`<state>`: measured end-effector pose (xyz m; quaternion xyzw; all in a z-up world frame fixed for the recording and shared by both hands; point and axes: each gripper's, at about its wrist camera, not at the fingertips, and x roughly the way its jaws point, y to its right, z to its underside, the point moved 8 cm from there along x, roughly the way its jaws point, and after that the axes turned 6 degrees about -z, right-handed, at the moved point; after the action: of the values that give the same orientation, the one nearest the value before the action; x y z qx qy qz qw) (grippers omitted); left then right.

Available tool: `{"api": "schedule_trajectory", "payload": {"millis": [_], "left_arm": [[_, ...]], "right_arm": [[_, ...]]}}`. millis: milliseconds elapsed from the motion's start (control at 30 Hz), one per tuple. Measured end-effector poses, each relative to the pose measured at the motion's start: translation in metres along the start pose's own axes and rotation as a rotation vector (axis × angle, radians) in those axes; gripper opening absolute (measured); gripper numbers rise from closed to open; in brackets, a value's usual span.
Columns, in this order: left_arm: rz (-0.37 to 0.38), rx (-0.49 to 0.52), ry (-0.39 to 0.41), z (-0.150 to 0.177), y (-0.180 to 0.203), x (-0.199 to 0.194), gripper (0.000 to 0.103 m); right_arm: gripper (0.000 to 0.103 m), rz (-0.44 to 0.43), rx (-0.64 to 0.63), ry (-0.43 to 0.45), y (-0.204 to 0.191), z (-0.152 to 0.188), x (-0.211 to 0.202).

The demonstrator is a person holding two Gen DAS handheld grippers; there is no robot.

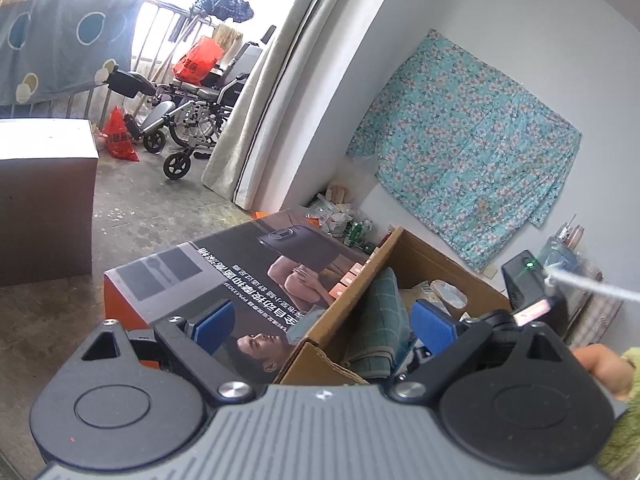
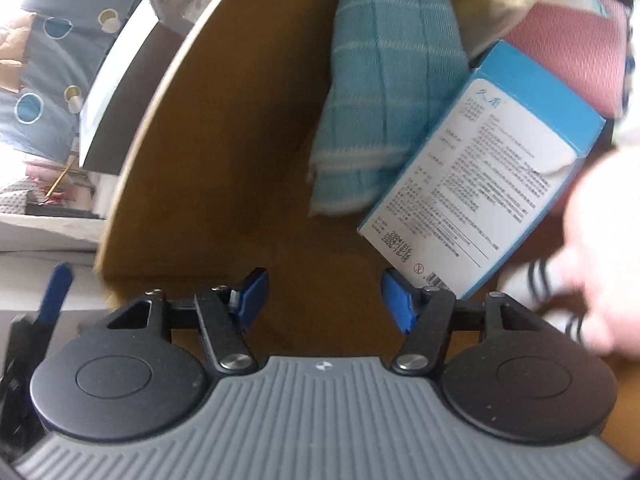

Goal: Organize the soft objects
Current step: 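Release the plush pig and push it down into the box with the right gripper, then move both grippers out of the box back toward the pile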

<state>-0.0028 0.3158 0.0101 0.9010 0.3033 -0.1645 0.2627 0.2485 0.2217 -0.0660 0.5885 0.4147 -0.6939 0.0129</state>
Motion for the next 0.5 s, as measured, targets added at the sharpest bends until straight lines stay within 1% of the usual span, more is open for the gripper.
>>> {"api": "schedule_trajectory", "payload": {"millis": [67, 133, 233, 300, 400, 433, 500], "left_arm": [[-0.005, 0.0, -0.004, 0.0, -0.001, 0.001, 0.096], [-0.011, 0.003, -0.006, 0.0, -0.001, 0.001, 0.096], [-0.016, 0.012, -0.017, 0.002, 0.001, 0.0, 0.096], [-0.015, 0.019, -0.02, 0.003, 0.004, -0.002, 0.096], [-0.012, 0.03, -0.019, 0.005, 0.009, -0.009, 0.096], [-0.009, 0.037, -0.018, 0.006, 0.012, -0.012, 0.096], [-0.004, 0.052, -0.015, 0.008, 0.018, -0.02, 0.096]], "right_arm": [[0.06, 0.012, 0.01, 0.016, 0.008, -0.01, 0.007], [0.058, -0.029, 0.038, 0.04, 0.011, -0.017, 0.007], [0.058, -0.05, 0.048, 0.076, 0.012, -0.025, 0.001], [0.057, -0.064, 0.067, 0.083, 0.013, -0.026, 0.0], [0.055, -0.01, 0.06, 0.147, 0.018, -0.029, -0.009], [0.055, -0.005, 0.07, 0.17, 0.021, -0.031, -0.012], [0.057, -0.058, 0.106, 0.175, 0.024, -0.03, -0.012]]}}
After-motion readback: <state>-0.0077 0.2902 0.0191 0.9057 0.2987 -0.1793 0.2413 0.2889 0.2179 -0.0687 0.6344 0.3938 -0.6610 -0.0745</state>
